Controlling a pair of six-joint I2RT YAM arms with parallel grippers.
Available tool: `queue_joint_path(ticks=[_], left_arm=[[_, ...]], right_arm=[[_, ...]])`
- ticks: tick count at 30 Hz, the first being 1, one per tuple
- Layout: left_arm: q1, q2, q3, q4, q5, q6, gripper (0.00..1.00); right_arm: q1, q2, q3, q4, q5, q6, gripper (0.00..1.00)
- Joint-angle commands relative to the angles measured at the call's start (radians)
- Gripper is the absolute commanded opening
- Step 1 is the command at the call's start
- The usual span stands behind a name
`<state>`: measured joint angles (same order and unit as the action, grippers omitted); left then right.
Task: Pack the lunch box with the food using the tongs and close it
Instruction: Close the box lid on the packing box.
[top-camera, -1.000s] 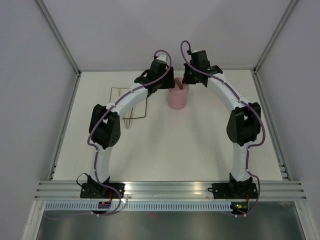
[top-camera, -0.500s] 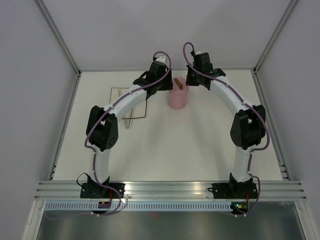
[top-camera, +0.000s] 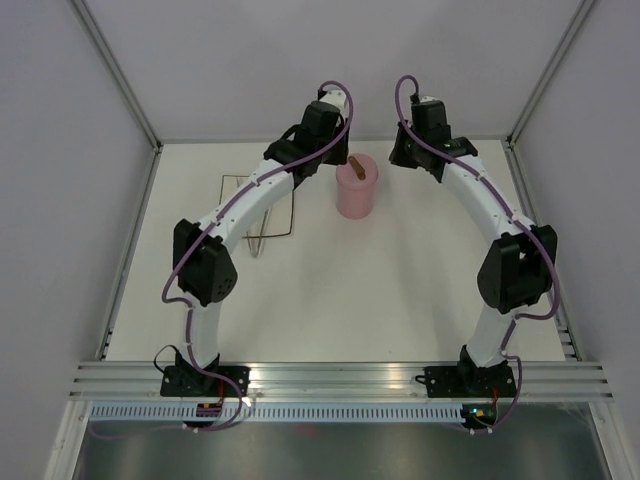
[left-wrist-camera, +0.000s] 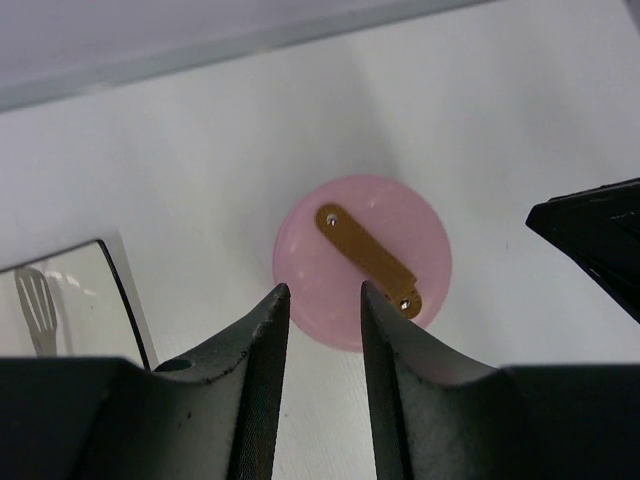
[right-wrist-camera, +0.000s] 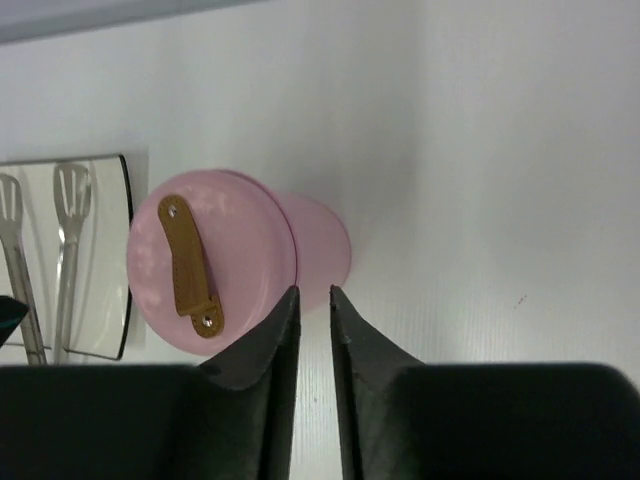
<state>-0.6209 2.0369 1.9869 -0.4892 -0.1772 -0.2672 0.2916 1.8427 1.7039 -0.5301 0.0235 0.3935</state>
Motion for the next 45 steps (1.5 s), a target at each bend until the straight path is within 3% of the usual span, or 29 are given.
queue_joint_path(ticks=[1, 3, 6, 17, 19, 21, 24, 32, 40, 45], left_arm=[[0.003, -0.064, 0.115, 0.014, -0.002, 0.092, 0.40], [0.003, -0.063, 0.130, 0.014, -0.013, 0.102, 0.40], [0.004, -0.057, 0.127, 0.014, -0.019, 0.103, 0.40], [0.021, -0.020, 0.044, -0.014, -0.004, 0.054, 0.38], [0.032, 0.005, 0.038, -0.019, 0.036, 0.025, 0.37], [0.046, 0.034, 0.026, -0.022, 0.094, -0.013, 0.32], [0.044, 0.062, 0.007, -0.025, 0.149, -0.033, 0.26], [0.010, 0.124, -0.079, -0.037, 0.120, -0.017, 0.19], [0.004, 0.097, -0.138, -0.045, 0.076, -0.017, 0.18], [0.004, 0.071, -0.140, -0.043, 0.039, 0.019, 0.18]], right_arm=[[-0.023, -0.065, 0.100, 0.059, -0.010, -0.010, 0.25], [-0.023, -0.059, 0.117, 0.052, -0.046, -0.039, 0.40], [-0.022, -0.043, 0.131, 0.038, -0.088, -0.065, 0.48], [-0.019, 0.098, 0.120, 0.027, -0.204, -0.047, 0.53], [-0.014, 0.118, 0.114, 0.039, -0.204, -0.050, 0.50], [-0.002, 0.150, 0.093, 0.044, -0.195, -0.053, 0.40], [0.011, 0.187, 0.053, 0.021, -0.154, -0.076, 0.32], [0.034, 0.136, -0.124, 0.042, -0.060, -0.081, 0.25], [0.034, 0.081, -0.113, 0.048, -0.108, -0.045, 0.24], [0.035, 0.026, 0.063, 0.021, -0.141, -0.007, 0.15]])
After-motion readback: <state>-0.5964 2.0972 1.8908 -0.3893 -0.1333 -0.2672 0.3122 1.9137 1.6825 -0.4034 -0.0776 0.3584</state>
